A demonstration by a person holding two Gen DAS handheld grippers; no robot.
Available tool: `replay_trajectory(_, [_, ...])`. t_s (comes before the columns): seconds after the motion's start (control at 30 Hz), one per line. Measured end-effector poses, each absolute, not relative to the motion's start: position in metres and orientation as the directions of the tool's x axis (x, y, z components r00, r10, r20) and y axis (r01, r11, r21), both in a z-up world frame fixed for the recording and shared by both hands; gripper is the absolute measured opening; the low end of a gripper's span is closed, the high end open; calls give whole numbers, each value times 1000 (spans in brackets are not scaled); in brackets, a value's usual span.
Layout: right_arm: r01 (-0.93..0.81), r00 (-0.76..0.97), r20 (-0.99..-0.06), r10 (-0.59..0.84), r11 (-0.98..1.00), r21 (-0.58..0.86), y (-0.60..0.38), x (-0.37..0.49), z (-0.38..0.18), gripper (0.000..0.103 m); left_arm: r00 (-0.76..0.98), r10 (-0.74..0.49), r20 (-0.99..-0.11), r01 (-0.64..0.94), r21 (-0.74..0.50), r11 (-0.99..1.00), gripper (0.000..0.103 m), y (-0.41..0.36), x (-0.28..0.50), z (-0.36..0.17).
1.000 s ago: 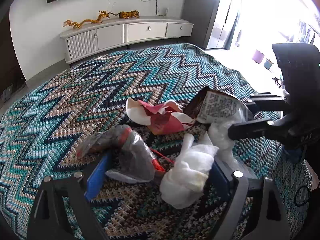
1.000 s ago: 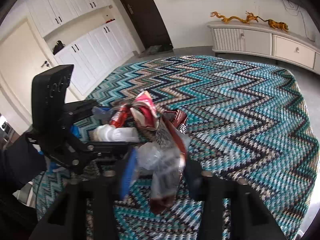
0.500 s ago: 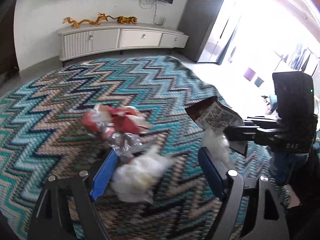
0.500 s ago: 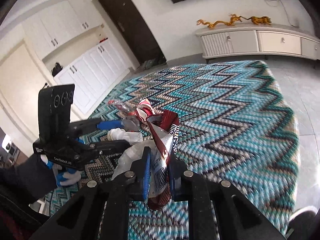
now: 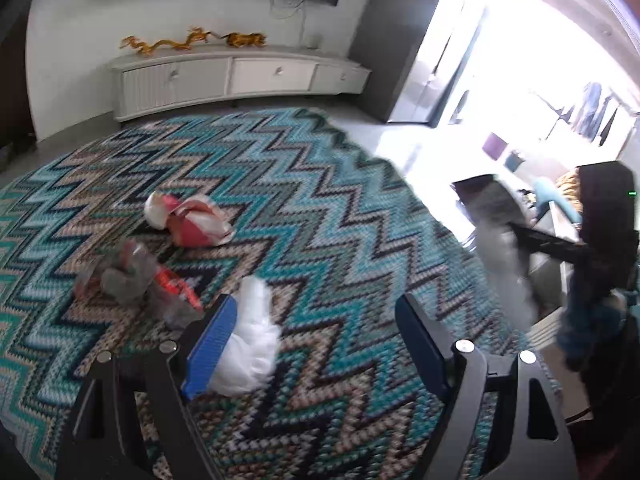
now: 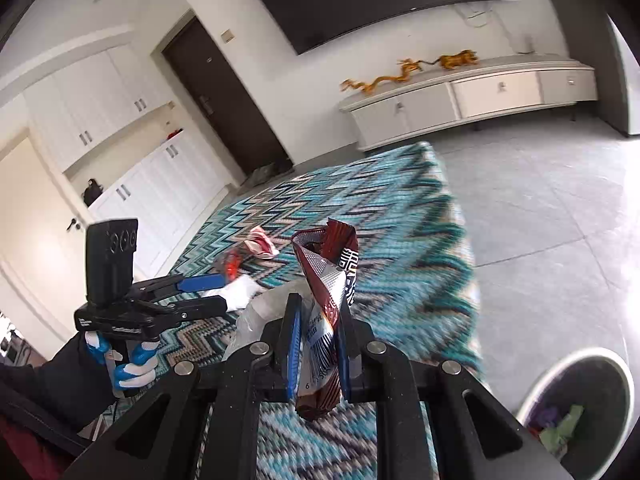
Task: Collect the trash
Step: 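Carry the snack wrapper to the white bin and open the right tool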
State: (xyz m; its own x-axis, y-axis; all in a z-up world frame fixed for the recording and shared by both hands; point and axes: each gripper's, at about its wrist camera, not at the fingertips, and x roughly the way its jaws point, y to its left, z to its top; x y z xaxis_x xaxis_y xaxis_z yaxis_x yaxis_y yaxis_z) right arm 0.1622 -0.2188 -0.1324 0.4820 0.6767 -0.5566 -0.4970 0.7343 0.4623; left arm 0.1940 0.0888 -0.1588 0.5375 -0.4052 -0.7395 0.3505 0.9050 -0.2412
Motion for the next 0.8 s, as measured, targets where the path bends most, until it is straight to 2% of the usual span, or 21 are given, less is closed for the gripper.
replay_trajectory(0.2, [-441, 541, -548, 638, 770, 461, -254, 143, -126, 15, 533, -291, -795, 250, -181, 951, 79, 104, 199, -182])
replay_trajectory(0.37, [-407, 569, -541, 620, 783, 470, -272, 131, -125, 15, 549, -271, -791, 214, -181, 960, 78, 108, 190, -185])
replay_trajectory(0.47, [-393, 576, -539, 614, 787, 476, -280, 129, -128, 15, 540, -307, -784, 220, -221, 950, 78, 103, 185, -186])
replay_trajectory(0.63, [-377, 586, -542, 602, 795, 476, -289, 125, -128, 15, 512, -427, -745, 225, -363, 904, 78, 94, 176, -182])
replay_trajectory(0.8, [-362, 602, -541, 587, 805, 471, -297, 118, -124, 15, 498, -471, -728, 238, -408, 882, 78, 77, 175, -176])
